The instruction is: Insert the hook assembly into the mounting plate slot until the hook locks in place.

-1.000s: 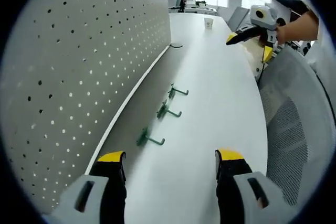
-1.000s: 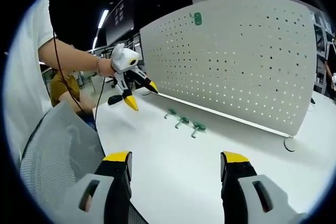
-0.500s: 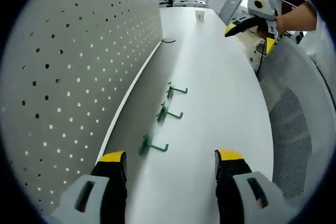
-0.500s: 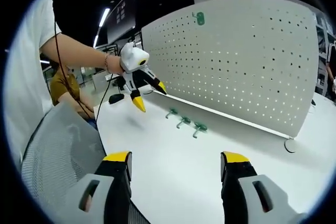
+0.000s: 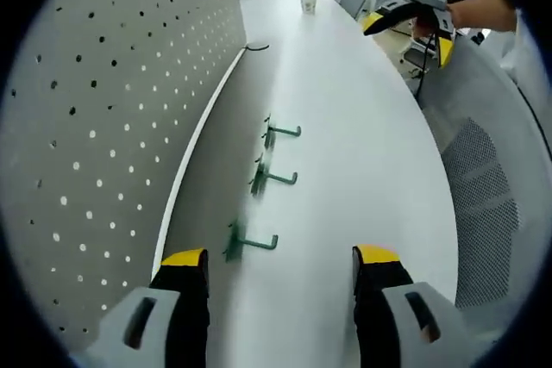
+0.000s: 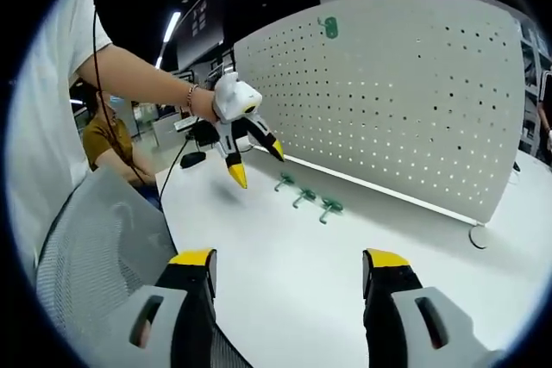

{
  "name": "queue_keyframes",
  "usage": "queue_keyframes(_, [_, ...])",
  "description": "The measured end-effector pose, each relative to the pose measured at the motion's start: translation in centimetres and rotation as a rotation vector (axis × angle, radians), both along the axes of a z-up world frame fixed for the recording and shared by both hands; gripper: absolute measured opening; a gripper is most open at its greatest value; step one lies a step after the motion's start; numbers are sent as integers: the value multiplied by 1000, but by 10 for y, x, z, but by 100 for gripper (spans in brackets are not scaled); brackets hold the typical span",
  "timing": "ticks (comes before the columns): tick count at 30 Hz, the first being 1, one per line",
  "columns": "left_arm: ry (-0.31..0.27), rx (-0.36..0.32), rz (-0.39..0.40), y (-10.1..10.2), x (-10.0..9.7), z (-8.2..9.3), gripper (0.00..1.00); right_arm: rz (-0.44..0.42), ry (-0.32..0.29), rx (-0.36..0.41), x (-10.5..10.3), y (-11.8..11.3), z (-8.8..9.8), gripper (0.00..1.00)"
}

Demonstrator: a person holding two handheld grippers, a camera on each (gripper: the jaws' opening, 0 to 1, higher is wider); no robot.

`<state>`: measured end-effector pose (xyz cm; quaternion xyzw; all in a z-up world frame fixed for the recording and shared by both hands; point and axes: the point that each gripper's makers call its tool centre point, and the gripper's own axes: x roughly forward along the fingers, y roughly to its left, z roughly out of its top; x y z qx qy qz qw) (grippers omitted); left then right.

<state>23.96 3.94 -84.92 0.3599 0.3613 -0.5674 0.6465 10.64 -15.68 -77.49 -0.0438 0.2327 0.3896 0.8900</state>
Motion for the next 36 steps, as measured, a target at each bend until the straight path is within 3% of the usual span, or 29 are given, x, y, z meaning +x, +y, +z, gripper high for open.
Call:
queue_keyframes(20, [55, 104, -93, -1, 13, -27, 69, -5, 9, -2, -1, 2, -2, 66])
queue_keyframes(27, [56, 121, -121, -4, 12, -35, 67, -21, 16, 14, -1, 1, -1, 66])
queue_keyframes(36, [56, 106, -121, -7, 14, -33, 65, -21, 13, 18, -1, 3, 0, 65])
